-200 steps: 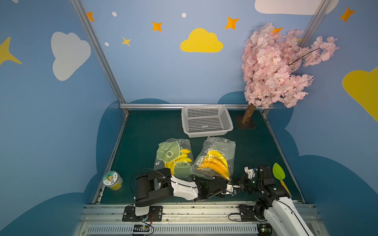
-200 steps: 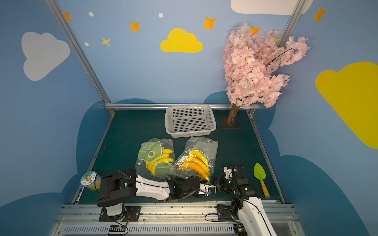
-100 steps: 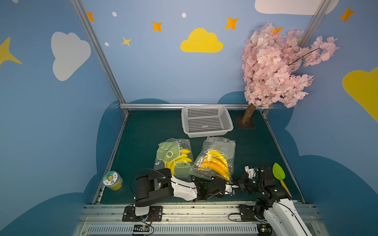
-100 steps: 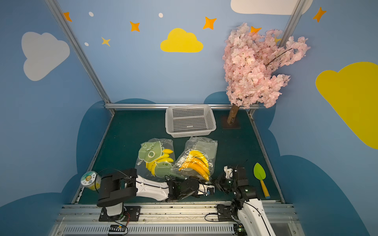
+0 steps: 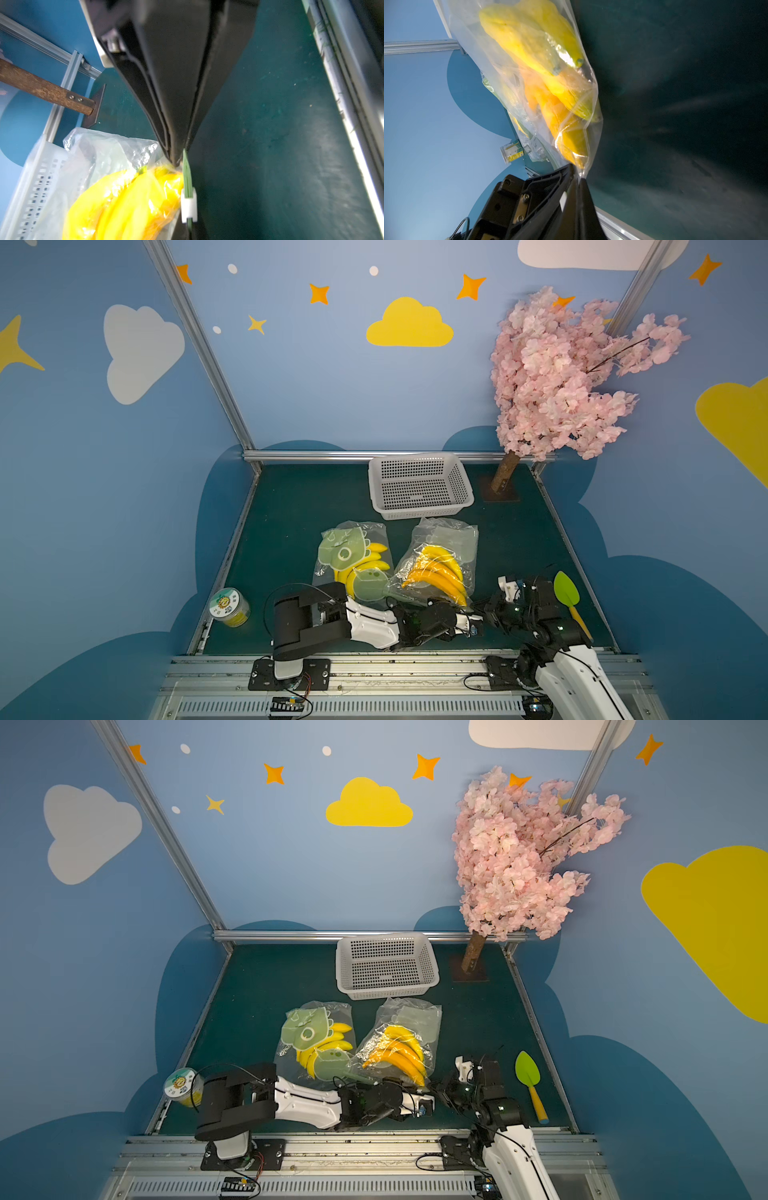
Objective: Open the zip-top bag and take out the banana
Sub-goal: Unzip the zipper on the zipper food storage bag.
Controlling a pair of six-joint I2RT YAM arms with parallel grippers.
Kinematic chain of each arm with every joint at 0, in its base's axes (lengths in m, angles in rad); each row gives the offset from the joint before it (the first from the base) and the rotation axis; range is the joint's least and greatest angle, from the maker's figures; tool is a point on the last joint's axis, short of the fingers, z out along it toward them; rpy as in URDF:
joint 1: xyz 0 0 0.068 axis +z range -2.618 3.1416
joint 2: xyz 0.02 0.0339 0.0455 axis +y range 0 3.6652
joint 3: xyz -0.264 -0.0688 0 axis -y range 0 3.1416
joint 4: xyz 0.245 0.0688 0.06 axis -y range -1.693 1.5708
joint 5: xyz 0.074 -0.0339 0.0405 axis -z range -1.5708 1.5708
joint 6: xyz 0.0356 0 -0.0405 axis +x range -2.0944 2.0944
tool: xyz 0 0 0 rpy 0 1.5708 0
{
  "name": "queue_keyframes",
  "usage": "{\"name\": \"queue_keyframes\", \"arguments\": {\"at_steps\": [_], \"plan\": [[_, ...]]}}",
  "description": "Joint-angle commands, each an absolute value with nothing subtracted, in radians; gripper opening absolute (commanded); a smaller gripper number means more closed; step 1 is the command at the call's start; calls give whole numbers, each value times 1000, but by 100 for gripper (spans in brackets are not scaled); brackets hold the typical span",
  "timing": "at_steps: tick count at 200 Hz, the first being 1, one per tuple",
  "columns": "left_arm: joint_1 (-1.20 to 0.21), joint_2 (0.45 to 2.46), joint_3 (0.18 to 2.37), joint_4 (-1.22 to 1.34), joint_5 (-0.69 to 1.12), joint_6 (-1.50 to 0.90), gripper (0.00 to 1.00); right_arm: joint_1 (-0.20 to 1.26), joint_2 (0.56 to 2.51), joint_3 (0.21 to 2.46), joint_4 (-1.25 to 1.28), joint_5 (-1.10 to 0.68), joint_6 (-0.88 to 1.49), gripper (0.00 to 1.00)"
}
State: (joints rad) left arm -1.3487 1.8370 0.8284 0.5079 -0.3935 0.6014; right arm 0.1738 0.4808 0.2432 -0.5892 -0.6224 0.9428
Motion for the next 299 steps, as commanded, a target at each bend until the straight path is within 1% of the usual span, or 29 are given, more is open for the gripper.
{"name": "queue_keyframes", "arguments": {"at_steps": [1,5,23,32,40,52,58,76,96,106,131,138,182,219,229,243,258,262,299], "plan": [[-1340,1792,847,506,-385,587,4,172,483,276,-583,-628,921,12],[-1338,1786,848,499,-385,582,4,172,482,281,-586,-625,914,16],[-1322,1754,849,464,-370,556,3,171,477,300,-593,-602,889,19],[-1312,1739,848,445,-355,545,3,170,478,309,-590,-595,880,23],[-1302,1725,847,432,-341,535,3,170,480,320,-590,-590,870,28],[-1288,1705,849,412,-322,520,3,170,483,341,-590,-580,838,42],[-1280,1695,851,398,-308,510,3,170,482,350,-598,-568,823,45],[-1252,1662,857,362,-258,478,3,169,469,390,-606,-510,741,49],[-1220,1631,862,323,-196,439,3,170,441,409,-545,-490,649,49],[-1203,1616,862,306,-170,422,3,170,426,402,-492,-491,616,48],[-1160,1594,867,263,-95,384,3,172,402,349,-301,-558,545,36],[-1147,1587,870,251,-77,372,3,173,402,335,-257,-587,514,35],[-1049,1548,865,234,76,278,3,188,411,301,-146,-696,326,41],[-1001,1554,892,202,166,238,3,212,482,279,-52,-769,296,42],[-986,1555,892,207,199,221,3,232,503,276,-26,-763,288,43],[-971,1551,888,216,225,206,3,265,535,288,-40,-700,246,44],[-964,1549,888,211,226,200,3,297,577,294,-13,-668,219,46],[-961,1550,888,208,257,199,3,304,590,293,-3,-660,210,46],[-938,1546,881,198,294,183,3,331,677,294,74,-672,175,47]]}}
